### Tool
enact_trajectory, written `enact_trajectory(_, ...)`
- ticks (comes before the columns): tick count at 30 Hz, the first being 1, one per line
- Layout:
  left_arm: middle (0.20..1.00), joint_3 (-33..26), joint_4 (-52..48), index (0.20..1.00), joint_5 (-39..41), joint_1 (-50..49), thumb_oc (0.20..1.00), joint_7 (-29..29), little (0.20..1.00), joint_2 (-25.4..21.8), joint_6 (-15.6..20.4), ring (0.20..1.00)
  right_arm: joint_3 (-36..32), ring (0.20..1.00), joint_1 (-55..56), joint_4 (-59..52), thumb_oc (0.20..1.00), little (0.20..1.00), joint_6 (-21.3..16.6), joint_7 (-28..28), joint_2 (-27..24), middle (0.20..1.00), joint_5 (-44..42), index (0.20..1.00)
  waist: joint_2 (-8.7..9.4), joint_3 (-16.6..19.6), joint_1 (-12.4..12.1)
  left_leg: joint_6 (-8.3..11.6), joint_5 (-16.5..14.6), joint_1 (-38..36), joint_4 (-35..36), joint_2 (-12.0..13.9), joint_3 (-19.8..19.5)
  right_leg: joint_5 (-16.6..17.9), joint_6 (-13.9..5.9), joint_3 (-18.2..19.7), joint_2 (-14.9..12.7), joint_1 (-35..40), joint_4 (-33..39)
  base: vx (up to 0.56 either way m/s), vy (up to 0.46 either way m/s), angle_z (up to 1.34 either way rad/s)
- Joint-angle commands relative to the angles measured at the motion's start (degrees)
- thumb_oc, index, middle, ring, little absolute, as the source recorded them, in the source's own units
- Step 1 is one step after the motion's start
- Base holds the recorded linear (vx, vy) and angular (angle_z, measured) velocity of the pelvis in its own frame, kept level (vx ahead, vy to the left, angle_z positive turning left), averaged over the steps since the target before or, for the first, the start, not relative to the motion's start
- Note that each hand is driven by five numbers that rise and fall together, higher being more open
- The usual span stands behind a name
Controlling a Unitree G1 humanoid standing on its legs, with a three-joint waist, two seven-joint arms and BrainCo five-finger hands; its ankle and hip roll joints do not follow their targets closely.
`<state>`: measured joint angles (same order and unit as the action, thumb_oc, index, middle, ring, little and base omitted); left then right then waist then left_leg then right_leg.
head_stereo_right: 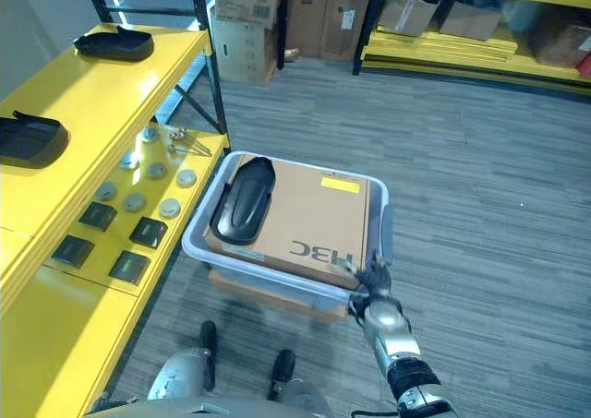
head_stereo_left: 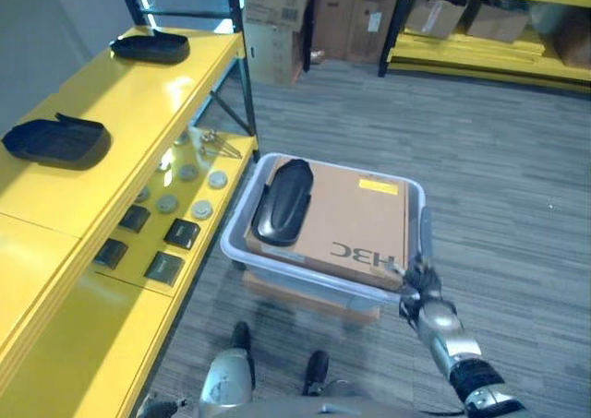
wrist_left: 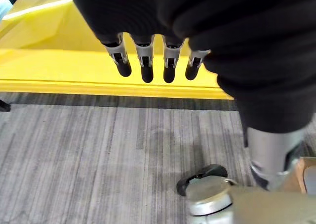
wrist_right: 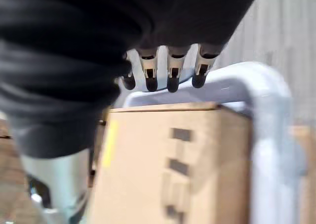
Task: Move parts from the plastic box to the shelf.
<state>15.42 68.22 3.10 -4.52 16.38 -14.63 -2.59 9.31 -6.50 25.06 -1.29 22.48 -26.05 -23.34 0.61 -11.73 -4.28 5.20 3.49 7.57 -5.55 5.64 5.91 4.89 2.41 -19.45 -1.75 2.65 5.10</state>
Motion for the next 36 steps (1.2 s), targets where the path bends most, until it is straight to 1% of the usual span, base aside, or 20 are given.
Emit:
enact_trajectory(1,1.0,0.0,-0.6,1.0,-0.7,0.0,1.0,1.1,1.0,-3.0,2.6,1.0,-7.5,1.0,-1.3,-4.0,1.0,1.0,-3.0,3.3,-4.5,1.0,-2.3,1.0,-0.35,0.6,-1.8,-3.26,-4.2,-2.7,-1.4,-1.5,-1.0,-4.5,-8.47,3.0,-6.4,-0.7,-5.6,0.12,0.142,0.04)
enact_trajectory(3,1.0,-1.2,-0.5,1.0,-1.4,-0.9,1.0,1.1,1.0,-3.5,3.3,1.0,-9.3,1.0,-3.5,-10.1,1.0,1.0,-1.5,4.7,-5.7,1.0,0.0,1.0,-0.47,0.9,-2.4,-3.69,-4.7,-3.6,-0.3,-2.5,-1.3,-4.5,-8.93,3.0,-6.9,-1.3,-6.0,0.12,0.146,0.11)
enact_trajectory(5,1.0,-1.7,-0.2,1.0,-1.8,-1.9,1.0,1.2,1.0,-3.3,4.1,1.0,-10.1,1.0,-5.8,-14.9,1.0,1.0,0.9,6.4,-6.5,1.0,2.7,1.0,-0.56,1.0,-2.8,-4.02,-4.9,-4.3,0.6,-2.8,-1.2,-4.6,-9.09,3.1,-7.1,-1.6,-6.1,0.1,0.122,0.04)
enact_trajectory(6,1.0,-2.1,0.1,1.0,-1.8,-2.2,1.0,1.3,1.0,-3.0,4.7,1.0,-10.3,1.0,-6.7,-15.8,1.0,1.0,1.7,6.9,-6.9,1.0,5.2,1.0,-0.55,1.2,-3.0,-4.11,-5.0,-4.5,1.1,-2.9,-1.2,-4.5,-9.22,3.1,-7.1,-1.7,-5.9,0.09,0.106,0.04)
enact_trajectory(7,1.0,-2.2,0.2,1.0,-1.6,-2.3,1.0,1.3,1.0,-2.9,5.0,1.0,-10.4,1.0,-7.5,-16.4,1.0,1.0,2.8,7.1,-7.5,1.0,5.7,1.0,-0.57,1.3,-3.2,-4.2,-5.1,-4.6,1.4,-3.0,-1.1,-4.5,-9.3,3.0,-7.2,-1.7,-5.8,0.1,0.114,0.04)
enact_trajectory(8,1.0,-2.2,0.1,1.0,-1.4,-2.4,1.0,1.2,1.0,-2.8,5.4,1.0,-10.2,1.0,-9.0,-16.9,1.0,1.0,4.5,8.1,-8.3,1.0,6.4,1.0,-0.63,1.5,-3.6,-4.36,-5.1,-4.7,2.0,-3.2,-1.1,-4.4,-9.39,2.9,-7.3,-1.8,-5.6,0.08,0.094,0.05)
enact_trajectory(10,1.0,-1.8,0.0,1.0,-1.0,-2.8,1.0,1.1,1.0,-2.7,5.8,1.0,-9.8,1.0,-10.8,-15.8,1.0,1.0,6.2,9.5,-8.9,1.0,8.3,1.0,-0.83,1.6,-4.2,-4.42,-5.0,-4.5,2.3,-3.3,-1.3,-4.4,-9.45,2.6,-7.5,-2.0,-5.6,0.06,0.103,0.05)
enact_trajectory(12,1.0,-1.1,0.0,1.0,-0.3,-2.6,1.0,1.1,1.0,-2.7,6.5,1.0,-9.0,1.0,-13.1,-13.2,1.0,1.0,6.8,10.7,-9.7,1.0,8.3,1.0,-1.08,1.7,-5.0,-4.49,-4.9,-4.0,2.6,-3.5,-1.5,-4.4,-9.54,2.1,-7.7,-2.3,-5.5,0.02,0.085,0.02)
enact_trajectory(13,1.0,-0.5,0.0,1.0,0.3,-2.1,1.0,0.8,1.0,-2.9,7.0,1.0,-8.1,1.0,-15.7,-10.9,1.0,1.0,7.7,12.5,-10.4,1.0,9.2,1.0,-1.29,1.5,-5.8,-4.49,-4.7,-3.2,2.6,-3.7,-1.9,-4.4,-9.64,1.6,-7.9,-2.8,-5.5,0.0,0.063,0.04)
enact_trajectory(14,1.0,-0.4,0.0,1.0,0.6,-2.0,1.0,0.7,1.0,-3.0,7.1,1.0,-7.9,1.0,-16.5,-10.2,1.0,1.0,7.9,12.7,-10.6,1.0,9.7,1.0,-1.36,1.5,-5.9,-4.48,-4.7,-3.0,2.6,-3.7,-2.0,-4.4,-9.67,1.5,-8.0,-3.0,-5.6,-0.09,0.111,0.12)
enact_trajectory(16,1.0,2.3,0.0,1.0,3.8,1.1,1.0,-0.8,1.0,-4.2,9.1,1.0,-4.2,1.0,-25.5,0.8,1.0,1.0,6.0,16.2,-12.8,1.0,8.1,1.0,-2.24,-0.7,-8.4,-4.54,-4.4,1.1,1.6,-4.4,-3.7,-4.3,-9.98,0.0,-8.9,-5.8,-6.3,-0.23,0.13,0.16)
enact_trajectory(17,1.0,2.5,0.0,1.0,4.2,1.4,1.0,-0.9,1.0,-4.2,9.2,1.0,-3.9,1.0,-26.3,1.7,1.0,1.0,5.9,16.5,-13.0,1.0,7.5,1.0,-2.35,-0.9,-8.6,-4.55,-4.4,1.6,1.5,-4.5,-3.8,-4.3,-10.0,-0.1,-9.0,-6.2,-6.4,-0.21,0.094,0.18)
enact_trajectory(19,1.0,4.0,0.1,1.0,5.2,3.2,1.0,-1.3,1.0,-4.6,10.1,1.0,-2.1,1.0,-30.8,7.5,1.0,1.0,4.7,19.0,-13.5,1.0,7.2,1.0,-2.66,-2.4,-9.8,-4.74,-4.1,4.0,0.9,-5.0,-4.9,-4.1,-10.16,-0.9,-9.6,-7.9,-7.0,-0.17,0.057,0.35)
enact_trajectory(22,1.0,5.4,0.3,1.0,6.4,4.3,1.0,-1.4,1.0,-4.6,10.4,1.0,-0.2,1.0,-34.1,12.7,1.0,1.0,3.2,21.3,-13.5,1.0,5.4,1.0,-3.01,-3.6,-10.9,-4.9,-3.8,5.7,0.5,-5.5,-5.8,-4.1,-10.27,-1.7,-10.1,-9.2,-7.6,-0.1,0.049,0.29)
enact_trajectory(24,1.0,5.8,0.3,1.0,6.7,4.5,1.0,-1.4,1.0,-4.7,10.3,1.0,0.2,1.0,-34.7,14.0,1.0,1.0,3.0,21.3,-13.5,1.0,4.7,1.0,-3.06,-3.9,-11.1,-4.92,-3.8,6.0,0.5,-5.7,-6.1,-4.0,-10.34,-1.8,-10.2,-9.4,-7.7,-0.04,0.048,0.14)
enact_trajectory(26,1.0,6.6,0.6,1.0,7.5,4.8,1.0,-1.9,1.0,-4.9,10.8,1.0,1.9,1.0,-37.2,18.7,1.0,1.0,2.1,21.3,-13.5,1.0,3.9,1.0,-3.28,-4.7,-12.3,-5.03,-3.5,7.2,0.6,-6.2,-6.9,-4.1,-10.47,-2.4,-10.7,-10.5,-8.1,-0.06,0.084,0.21)
enact_trajectory(27,1.0,6.7,0.6,1.0,7.6,4.7,1.0,-2.0,1.0,-4.9,10.9,1.0,2.1,1.0,-37.4,19.1,1.0,1.0,2.1,21.1,-13.5,1.0,3.9,1.0,-3.32,-4.8,-12.4,-5.06,-3.5,7.3,0.6,-6.3,-7.0,-4.1,-10.48,-2.5,-10.7,-10.5,-8.1,0.04,0.063,0.11)
enact_trajectory(28,1.0,6.8,0.6,1.0,7.7,4.5,1.0,-2.0,1.0,-4.9,11.2,1.0,2.8,1.0,-37.9,20.2,1.0,1.0,2.1,20.6,-13.4,1.0,3.5,1.0,-3.34,-4.8,-12.8,-4.74,-4.4,6.8,0.9,-6.2,-7.3,-5.0,-10.92,-2.1,-10.6,-10.2,-8.2,0.06,0.027,0.12)
enact_trajectory(29,1.0,6.8,0.6,1.0,7.7,4.5,1.0,-2.0,1.0,-4.9,11.2,1.0,2.9,1.0,-37.9,20.4,1.0,1.0,2.0,20.6,-13.4,1.0,3.5,1.0,-3.36,-4.9,-12.9,-4.72,-4.5,6.7,0.9,-6.2,-7.3,-5.0,-10.92,-2.1,-10.6,-10.1,-8.2,0.05,0.042,0.12)
enact_trajectory(36,1.0,6.8,0.0,1.0,8.1,4.1,1.0,-2.9,1.0,-4.9,11.7,1.0,4.7,1.0,-38.6,22.4,1.0,1.0,4.0,19.2,-11.7,1.0,3.0,1.0,-3.11,-5.4,-13.9,-4.77,-4.2,6.6,1.9,-6.6,-7.5,-4.9,-11.13,-2.2,-10.8,-10.2,-7.8,0.0,0.036,0.04)
